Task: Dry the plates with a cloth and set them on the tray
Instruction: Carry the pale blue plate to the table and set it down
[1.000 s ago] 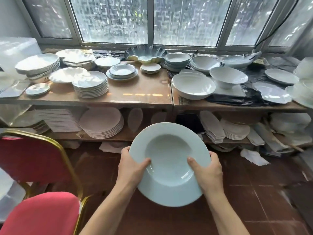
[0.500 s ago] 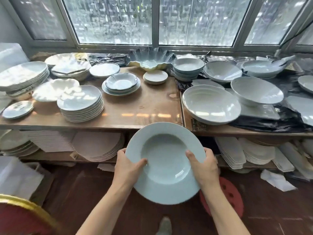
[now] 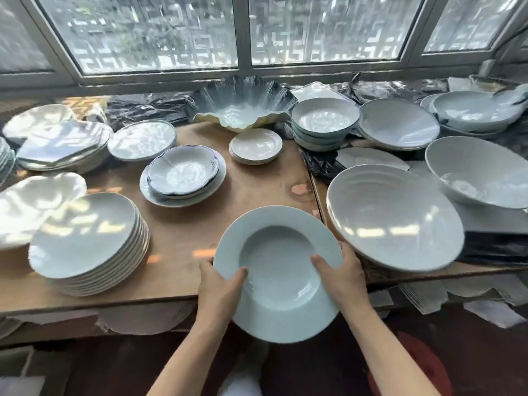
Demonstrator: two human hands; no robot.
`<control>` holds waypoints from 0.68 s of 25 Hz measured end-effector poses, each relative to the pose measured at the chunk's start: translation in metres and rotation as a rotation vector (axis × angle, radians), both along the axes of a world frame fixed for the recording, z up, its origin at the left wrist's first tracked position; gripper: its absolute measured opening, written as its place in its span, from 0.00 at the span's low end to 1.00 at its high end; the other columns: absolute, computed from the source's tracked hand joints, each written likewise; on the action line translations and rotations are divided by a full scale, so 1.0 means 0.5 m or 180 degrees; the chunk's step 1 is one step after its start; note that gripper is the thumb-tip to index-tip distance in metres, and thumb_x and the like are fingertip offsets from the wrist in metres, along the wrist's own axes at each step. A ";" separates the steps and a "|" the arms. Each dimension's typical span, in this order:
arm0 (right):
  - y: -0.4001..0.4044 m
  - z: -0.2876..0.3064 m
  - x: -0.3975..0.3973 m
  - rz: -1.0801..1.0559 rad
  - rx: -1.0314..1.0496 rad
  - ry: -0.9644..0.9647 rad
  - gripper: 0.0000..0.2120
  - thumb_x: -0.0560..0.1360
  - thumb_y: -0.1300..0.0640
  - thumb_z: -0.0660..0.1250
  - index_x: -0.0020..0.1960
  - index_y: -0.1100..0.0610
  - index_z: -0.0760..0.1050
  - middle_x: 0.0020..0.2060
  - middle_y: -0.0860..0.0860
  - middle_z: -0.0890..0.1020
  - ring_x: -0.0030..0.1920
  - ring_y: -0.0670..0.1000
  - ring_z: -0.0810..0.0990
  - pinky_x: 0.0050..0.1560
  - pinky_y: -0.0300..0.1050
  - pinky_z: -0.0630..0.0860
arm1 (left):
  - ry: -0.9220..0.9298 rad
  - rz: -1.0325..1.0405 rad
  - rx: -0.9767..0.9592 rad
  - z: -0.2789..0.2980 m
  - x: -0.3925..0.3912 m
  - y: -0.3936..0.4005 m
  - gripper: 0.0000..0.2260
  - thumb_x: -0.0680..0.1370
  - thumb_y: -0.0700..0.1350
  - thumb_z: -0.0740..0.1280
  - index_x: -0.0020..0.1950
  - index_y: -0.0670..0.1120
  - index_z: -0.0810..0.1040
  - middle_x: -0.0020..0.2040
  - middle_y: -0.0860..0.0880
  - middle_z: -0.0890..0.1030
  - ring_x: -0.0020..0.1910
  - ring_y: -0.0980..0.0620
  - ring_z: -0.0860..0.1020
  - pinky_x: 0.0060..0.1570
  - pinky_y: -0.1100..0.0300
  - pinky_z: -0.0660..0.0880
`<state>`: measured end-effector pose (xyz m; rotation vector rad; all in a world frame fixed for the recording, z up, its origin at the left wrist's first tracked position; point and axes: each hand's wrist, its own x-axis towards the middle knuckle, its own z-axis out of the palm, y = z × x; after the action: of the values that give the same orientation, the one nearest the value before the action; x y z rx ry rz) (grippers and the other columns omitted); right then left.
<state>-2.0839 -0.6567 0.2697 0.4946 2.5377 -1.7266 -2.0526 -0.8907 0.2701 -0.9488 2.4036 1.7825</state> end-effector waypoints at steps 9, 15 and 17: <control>-0.085 -0.097 -0.277 -0.0613 0.0085 -0.0290 0.18 0.75 0.53 0.75 0.62 0.54 0.77 0.53 0.51 0.82 0.52 0.54 0.81 0.52 0.46 0.75 | -0.0243 -0.0533 -0.0596 -0.089 -0.362 -0.063 0.26 0.72 0.49 0.74 0.67 0.46 0.69 0.60 0.46 0.70 0.47 0.58 0.65 0.49 0.59 0.64; -0.109 -0.175 -0.429 -0.0899 0.0288 -0.0378 0.18 0.72 0.57 0.78 0.60 0.59 0.79 0.50 0.54 0.84 0.49 0.56 0.81 0.50 0.45 0.74 | -0.0377 -0.0491 -0.0522 -0.169 -0.529 -0.055 0.25 0.74 0.48 0.73 0.69 0.45 0.70 0.58 0.50 0.65 0.57 0.51 0.72 0.57 0.64 0.65; -0.113 -0.198 -0.464 -0.0942 0.0288 -0.0385 0.20 0.73 0.57 0.78 0.61 0.62 0.79 0.51 0.57 0.84 0.50 0.58 0.81 0.51 0.47 0.77 | -0.0422 -0.0565 -0.0616 -0.190 -0.569 -0.053 0.26 0.74 0.47 0.74 0.69 0.42 0.71 0.57 0.49 0.64 0.63 0.46 0.71 0.61 0.63 0.66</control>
<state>-2.3160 -0.7132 0.1708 0.9927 2.5696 -1.6069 -2.3372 -0.9173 0.1752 -0.8077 2.5195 1.4050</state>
